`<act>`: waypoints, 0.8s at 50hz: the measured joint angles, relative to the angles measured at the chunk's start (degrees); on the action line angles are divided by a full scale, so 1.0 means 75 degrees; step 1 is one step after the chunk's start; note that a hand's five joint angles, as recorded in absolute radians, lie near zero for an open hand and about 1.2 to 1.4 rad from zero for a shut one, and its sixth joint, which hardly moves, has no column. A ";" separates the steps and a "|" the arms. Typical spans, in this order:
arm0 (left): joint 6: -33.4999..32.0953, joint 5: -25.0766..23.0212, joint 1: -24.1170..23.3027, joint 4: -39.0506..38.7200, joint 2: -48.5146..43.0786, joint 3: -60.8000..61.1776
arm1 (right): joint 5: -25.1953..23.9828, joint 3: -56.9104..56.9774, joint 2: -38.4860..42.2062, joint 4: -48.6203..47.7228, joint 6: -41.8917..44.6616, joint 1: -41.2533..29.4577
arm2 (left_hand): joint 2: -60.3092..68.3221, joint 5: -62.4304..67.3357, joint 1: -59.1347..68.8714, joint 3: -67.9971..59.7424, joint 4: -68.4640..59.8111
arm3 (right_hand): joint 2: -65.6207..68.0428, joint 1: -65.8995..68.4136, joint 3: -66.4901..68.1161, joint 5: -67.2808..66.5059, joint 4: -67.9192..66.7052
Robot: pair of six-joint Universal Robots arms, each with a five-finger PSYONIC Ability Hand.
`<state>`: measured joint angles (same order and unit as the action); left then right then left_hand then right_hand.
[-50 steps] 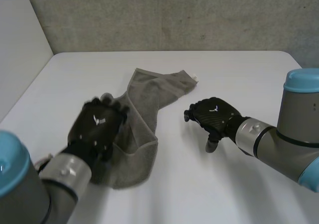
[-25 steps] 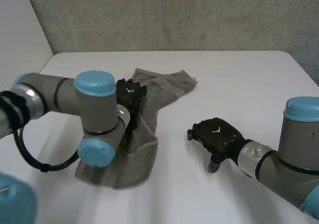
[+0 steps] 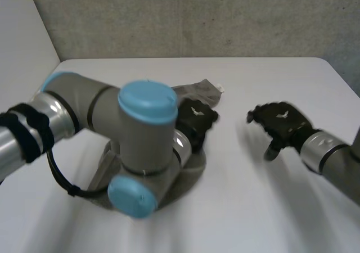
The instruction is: Fold the towel.
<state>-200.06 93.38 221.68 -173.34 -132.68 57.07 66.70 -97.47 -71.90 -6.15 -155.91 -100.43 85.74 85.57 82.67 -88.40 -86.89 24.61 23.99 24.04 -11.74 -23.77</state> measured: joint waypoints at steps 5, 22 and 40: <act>-0.0028 -0.1036 -0.0651 -0.0881 0.0708 0.1676 | 0.0081 0.0236 -0.0283 -0.0100 -0.0581 0.0518 | 0.0000 0.0002 0.0000 -0.0009 0.0000 | 0.0000 -0.0001 0.0000 0.0000 0.0000; -0.0046 -0.1448 0.0079 -0.1625 0.2653 0.4271 | -0.0342 0.1015 -0.0292 0.0348 -0.0181 0.0326 | -0.9422 -0.9663 -0.8950 0.9832 0.9562 | 0.0000 -0.0004 -0.0001 0.0040 0.0000; -0.0082 -0.0434 0.1806 -0.1591 0.3415 0.5919 | -0.1681 0.3380 0.1996 0.2258 0.3346 -0.1510 | -0.9416 -0.9484 -0.8954 0.9817 0.9560 | 0.0000 -0.0004 -0.0001 0.0021 0.0001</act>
<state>-200.68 90.13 235.23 -185.28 -107.07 101.46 54.09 -72.12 -56.93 10.79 -130.82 -111.75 15.12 14.44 15.52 -14.77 -15.19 24.61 23.96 24.04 -11.58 -23.77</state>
